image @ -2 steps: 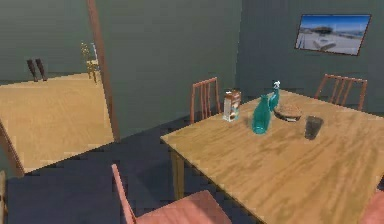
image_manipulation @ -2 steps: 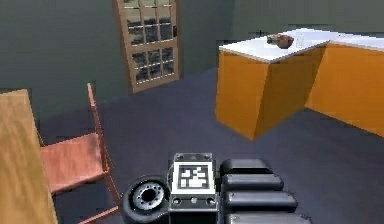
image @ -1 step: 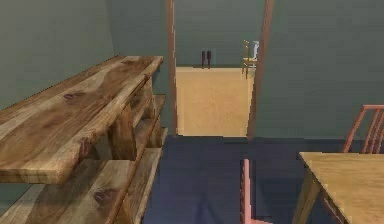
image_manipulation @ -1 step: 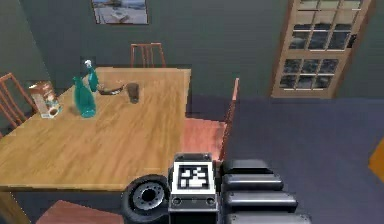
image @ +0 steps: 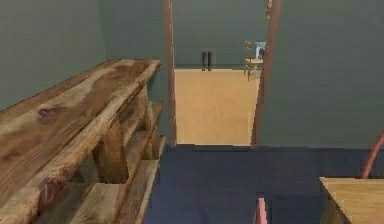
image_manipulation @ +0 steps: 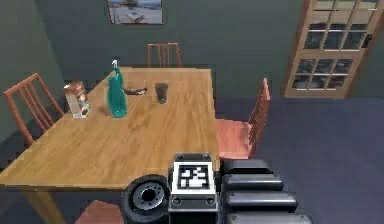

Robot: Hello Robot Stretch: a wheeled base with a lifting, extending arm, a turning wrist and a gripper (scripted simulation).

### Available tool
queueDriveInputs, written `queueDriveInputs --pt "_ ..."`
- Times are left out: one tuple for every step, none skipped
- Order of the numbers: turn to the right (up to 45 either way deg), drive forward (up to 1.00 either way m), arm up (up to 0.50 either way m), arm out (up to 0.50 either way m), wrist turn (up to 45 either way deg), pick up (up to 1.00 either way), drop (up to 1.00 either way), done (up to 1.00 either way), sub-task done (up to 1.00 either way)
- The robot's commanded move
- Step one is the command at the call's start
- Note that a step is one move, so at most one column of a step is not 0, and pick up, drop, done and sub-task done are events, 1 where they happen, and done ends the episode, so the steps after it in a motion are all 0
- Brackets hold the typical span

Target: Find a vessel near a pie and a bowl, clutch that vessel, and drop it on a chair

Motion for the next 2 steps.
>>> queueDriveInputs --pt "45.0 0.0 0.0 0.0 0.0 0.0 0.0 0.0 0.0" --pt "18.0 0.0 0.0 0.0 0.0 0.0 0.0 0.0 0.0"
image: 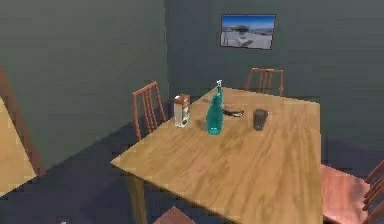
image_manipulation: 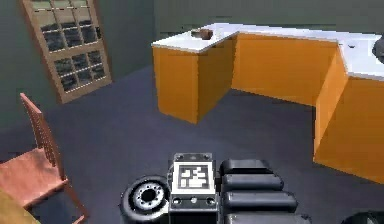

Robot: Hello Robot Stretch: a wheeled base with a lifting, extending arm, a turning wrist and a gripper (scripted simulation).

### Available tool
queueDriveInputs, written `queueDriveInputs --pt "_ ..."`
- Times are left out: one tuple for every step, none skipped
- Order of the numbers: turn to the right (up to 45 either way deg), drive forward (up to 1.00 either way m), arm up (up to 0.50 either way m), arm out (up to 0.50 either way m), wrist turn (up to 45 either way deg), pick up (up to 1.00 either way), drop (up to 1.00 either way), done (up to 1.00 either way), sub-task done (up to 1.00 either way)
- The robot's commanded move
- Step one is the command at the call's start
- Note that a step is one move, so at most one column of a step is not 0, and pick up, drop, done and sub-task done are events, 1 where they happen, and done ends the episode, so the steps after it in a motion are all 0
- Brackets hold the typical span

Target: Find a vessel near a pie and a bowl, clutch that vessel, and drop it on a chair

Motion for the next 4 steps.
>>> queueDriveInputs --pt "-45.0 0.0 0.0 0.0 0.0 0.0 0.0 0.0 0.0" --pt "-12.0 0.0 0.0 0.0 0.0 0.0 0.0 0.0 0.0" --pt "0.0 0.0 0.0 0.24 0.0 0.0 0.0 0.0 0.0" --pt "0.0 0.0 0.0 0.0 39.0 0.0 0.0 0.0 0.0"
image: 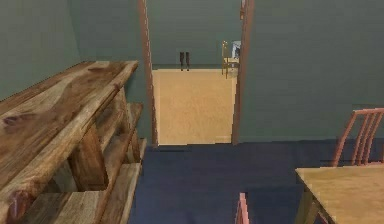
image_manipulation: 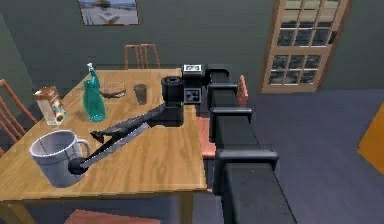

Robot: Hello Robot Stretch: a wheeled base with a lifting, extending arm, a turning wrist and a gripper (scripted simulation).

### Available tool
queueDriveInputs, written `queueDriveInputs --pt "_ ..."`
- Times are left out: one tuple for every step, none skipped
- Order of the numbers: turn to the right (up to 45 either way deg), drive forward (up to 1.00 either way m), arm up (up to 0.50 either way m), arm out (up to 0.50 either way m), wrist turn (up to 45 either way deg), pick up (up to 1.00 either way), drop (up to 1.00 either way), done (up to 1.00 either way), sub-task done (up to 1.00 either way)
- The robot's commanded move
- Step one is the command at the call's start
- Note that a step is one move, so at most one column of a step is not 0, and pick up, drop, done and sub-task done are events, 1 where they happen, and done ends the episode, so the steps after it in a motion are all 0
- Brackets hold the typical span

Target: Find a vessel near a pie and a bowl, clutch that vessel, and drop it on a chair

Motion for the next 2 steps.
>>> queueDriveInputs --pt "0.0 0.0 -0.32 0.0 0.0 0.0 0.0 0.0 0.0" --pt "0.0 0.0 -0.32 0.0 0.0 0.0 0.0 0.0 0.0"
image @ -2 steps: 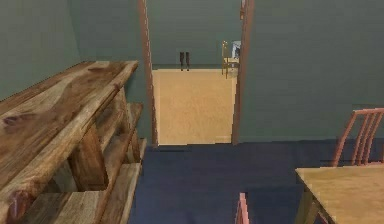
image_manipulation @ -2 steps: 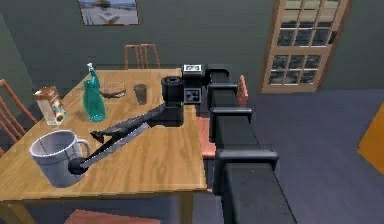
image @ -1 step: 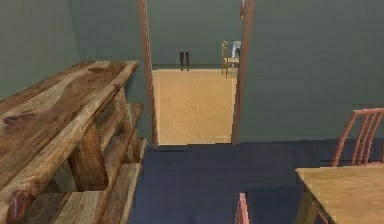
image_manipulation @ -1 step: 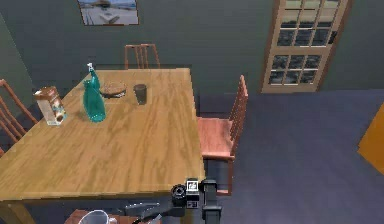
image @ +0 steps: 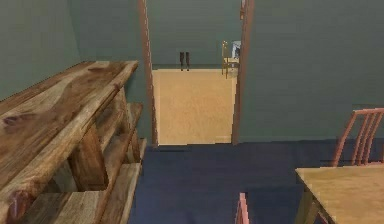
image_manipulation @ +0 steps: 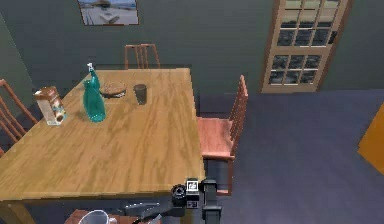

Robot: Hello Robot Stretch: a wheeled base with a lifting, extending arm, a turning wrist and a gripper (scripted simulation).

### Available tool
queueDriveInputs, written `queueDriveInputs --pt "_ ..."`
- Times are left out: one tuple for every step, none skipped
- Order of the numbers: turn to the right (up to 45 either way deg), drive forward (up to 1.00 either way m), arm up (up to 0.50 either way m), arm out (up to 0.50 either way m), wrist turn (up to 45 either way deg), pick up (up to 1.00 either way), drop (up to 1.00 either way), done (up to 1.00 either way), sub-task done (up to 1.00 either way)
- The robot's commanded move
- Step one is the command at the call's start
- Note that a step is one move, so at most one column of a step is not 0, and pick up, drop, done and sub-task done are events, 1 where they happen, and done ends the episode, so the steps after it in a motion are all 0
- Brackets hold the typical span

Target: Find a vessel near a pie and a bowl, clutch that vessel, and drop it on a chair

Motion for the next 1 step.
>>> queueDriveInputs --pt "0.0 0.0 0.0 0.0 0.0 0.0 1.0 0.0 0.0"
